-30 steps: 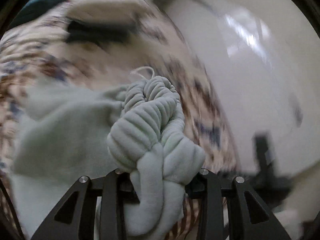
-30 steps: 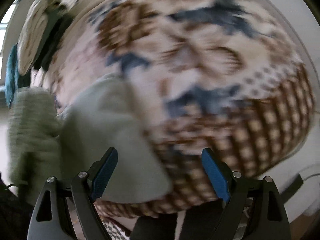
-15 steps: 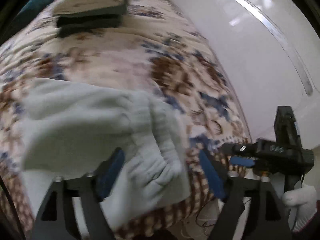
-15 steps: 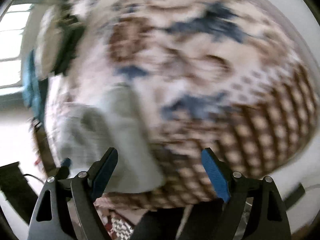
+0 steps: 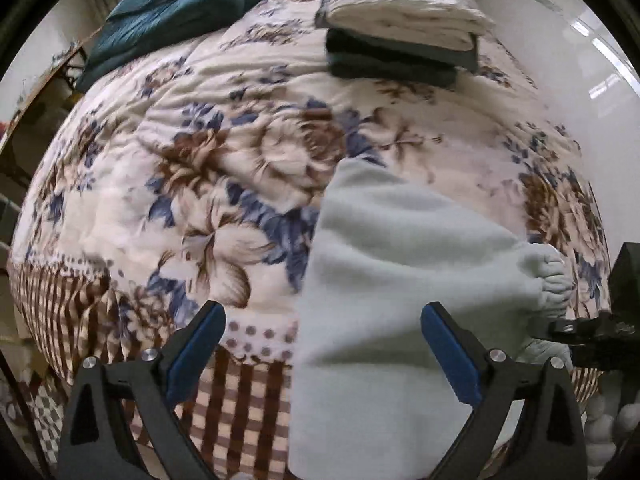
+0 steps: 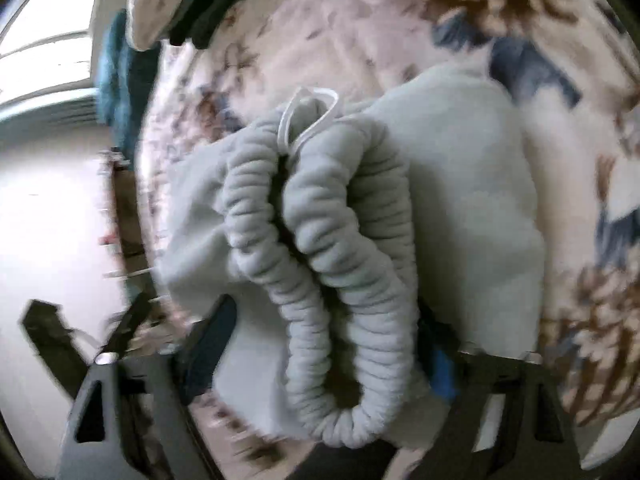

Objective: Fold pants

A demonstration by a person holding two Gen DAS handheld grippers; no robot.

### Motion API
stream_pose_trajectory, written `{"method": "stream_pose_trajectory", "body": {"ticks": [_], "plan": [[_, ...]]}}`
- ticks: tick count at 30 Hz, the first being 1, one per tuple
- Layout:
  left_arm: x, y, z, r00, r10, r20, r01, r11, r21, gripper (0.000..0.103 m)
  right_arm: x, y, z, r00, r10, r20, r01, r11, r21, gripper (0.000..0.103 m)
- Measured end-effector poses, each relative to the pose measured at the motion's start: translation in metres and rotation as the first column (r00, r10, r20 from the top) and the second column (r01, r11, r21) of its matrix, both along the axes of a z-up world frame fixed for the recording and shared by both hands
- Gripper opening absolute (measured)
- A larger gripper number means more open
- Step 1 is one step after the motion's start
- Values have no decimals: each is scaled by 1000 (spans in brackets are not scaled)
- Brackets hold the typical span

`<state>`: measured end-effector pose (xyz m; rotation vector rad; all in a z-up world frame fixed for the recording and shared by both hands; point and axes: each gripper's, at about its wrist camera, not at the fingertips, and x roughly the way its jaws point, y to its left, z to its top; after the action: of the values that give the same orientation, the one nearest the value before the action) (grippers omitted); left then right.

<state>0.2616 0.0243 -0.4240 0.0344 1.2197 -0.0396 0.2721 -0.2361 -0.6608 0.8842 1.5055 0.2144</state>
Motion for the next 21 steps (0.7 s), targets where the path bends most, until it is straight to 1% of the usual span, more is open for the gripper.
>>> {"method": "stream_pose_trajectory", "body": {"ticks": [1,2,3,5,6,7,8,10,11,12,13,14,15,16,17,18,19,20,21], "plan": [[0,4,-1,1000,11,-8,-11,1000,-6,100,0,1,5,1000,12,7,-12,999,-31,40],[1,7,-1,1000,20,-14,-21,999,-25,100,-4,-4,15,999,-28,31,29,1000,-12,37],[2,11,1,1000,26,-17,-27,998,-56,100,-7,-9,23,997,-59,48,59,998,-7,36],[3,14,7,999,35,-17,-37,993,-115,100,-17,-21,54,991,-85,105,92,994,-60,35],[3,14,11,999,36,-16,-38,989,-140,100,-27,-32,72,984,-121,128,131,989,-72,35],[5,12,15,999,33,-17,-36,987,-154,100,-33,-41,81,981,-138,137,150,985,-88,35],[8,7,17,1000,20,-21,-24,983,-184,100,-40,-50,88,977,-160,140,175,978,-110,35],[13,-5,18,999,-3,-32,-5,974,-225,100,-53,-74,92,973,-193,129,211,968,-139,35],[17,-14,13,999,-21,-50,9,971,-238,100,-59,-84,89,970,-216,115,232,961,-151,35],[22,-28,4,996,-48,-74,27,964,-264,100,-67,-95,79,971,-223,90,236,957,-169,35],[25,-38,-4,994,-65,-91,39,963,-267,100,-70,-98,70,972,-224,71,234,952,-198,35],[28,-46,-14,991,-78,-106,50,968,-246,100,-74,-104,56,973,-226,47,231,948,-218,35],[30,-58,-30,987,-105,-124,80,977,-197,100,-77,-107,29,973,-230,-1,225,952,-208,36],[31,-65,-44,981,-128,-144,104,981,-164,102,-81,-111,10,970,-241,-37,231,956,-183,37],[30,-68,-57,978,-134,-162,108,981,-161,102,-84,-115,-10,963,-260,-74,246,957,-156,46],[30,-68,-66,974,-132,-185,101,981,-166,102,-85,-118,-29,955,-272,-115,260,959,-112,62],[29,-66,-69,972,-128,-199,94,980,-173,102,-85,-120,-37,948,-277,-155,268,960,-79,71],[30,-62,-67,971,-123,-204,84,979,-187,102,-87,-125,-39,941,-287,-179,280,958,-61,79],[30,-58,-62,972,-115,-205,74,978,-197,102,-88,-130,-36,936,-303,-177,302,953,-36,79]]}}
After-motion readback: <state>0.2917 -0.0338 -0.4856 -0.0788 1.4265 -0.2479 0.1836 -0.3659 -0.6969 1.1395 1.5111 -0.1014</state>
